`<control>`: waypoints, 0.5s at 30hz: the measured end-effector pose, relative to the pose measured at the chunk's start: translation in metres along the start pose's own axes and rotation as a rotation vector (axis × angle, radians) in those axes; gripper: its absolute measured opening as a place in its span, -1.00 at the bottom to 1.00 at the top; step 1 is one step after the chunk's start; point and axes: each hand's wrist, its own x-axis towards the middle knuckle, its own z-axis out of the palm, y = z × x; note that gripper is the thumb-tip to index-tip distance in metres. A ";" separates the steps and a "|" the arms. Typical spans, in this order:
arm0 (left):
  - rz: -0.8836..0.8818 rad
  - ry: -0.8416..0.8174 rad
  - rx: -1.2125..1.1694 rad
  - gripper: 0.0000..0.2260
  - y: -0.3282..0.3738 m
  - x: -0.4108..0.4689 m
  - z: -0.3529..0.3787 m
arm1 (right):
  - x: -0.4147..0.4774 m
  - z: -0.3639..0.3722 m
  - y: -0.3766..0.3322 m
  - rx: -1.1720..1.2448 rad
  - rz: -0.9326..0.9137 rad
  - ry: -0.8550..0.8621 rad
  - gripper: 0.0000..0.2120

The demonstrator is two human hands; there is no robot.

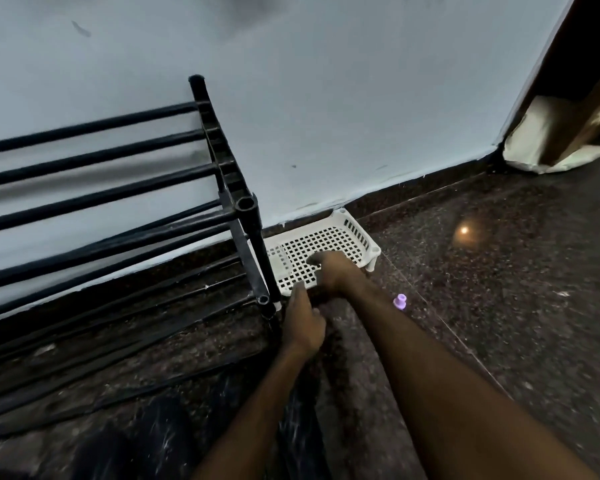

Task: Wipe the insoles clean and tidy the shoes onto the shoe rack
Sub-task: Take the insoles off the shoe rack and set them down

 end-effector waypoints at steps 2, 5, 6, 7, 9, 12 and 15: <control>0.020 0.013 0.086 -0.38 -0.009 0.006 0.007 | 0.018 0.005 -0.006 -0.110 -0.012 -0.097 -0.55; 0.064 0.036 0.241 -0.32 -0.016 0.010 0.014 | 0.030 0.020 -0.002 -0.290 -0.012 -0.218 -0.53; 0.076 0.040 0.295 -0.31 -0.016 0.011 0.014 | 0.031 0.026 0.002 -0.322 -0.014 -0.230 -0.56; 0.078 0.038 0.346 -0.30 -0.016 0.012 0.015 | 0.030 0.031 0.007 -0.323 -0.016 -0.225 -0.61; 0.064 0.042 0.455 -0.31 -0.015 0.015 0.015 | 0.027 0.036 0.015 -0.279 -0.035 -0.175 -0.68; 0.030 0.040 0.583 -0.31 -0.015 0.017 0.018 | 0.019 0.035 0.024 -0.280 -0.022 -0.138 -0.68; 0.017 -0.018 0.696 -0.33 -0.020 0.016 0.023 | 0.014 0.029 0.026 -0.263 -0.007 -0.049 -0.69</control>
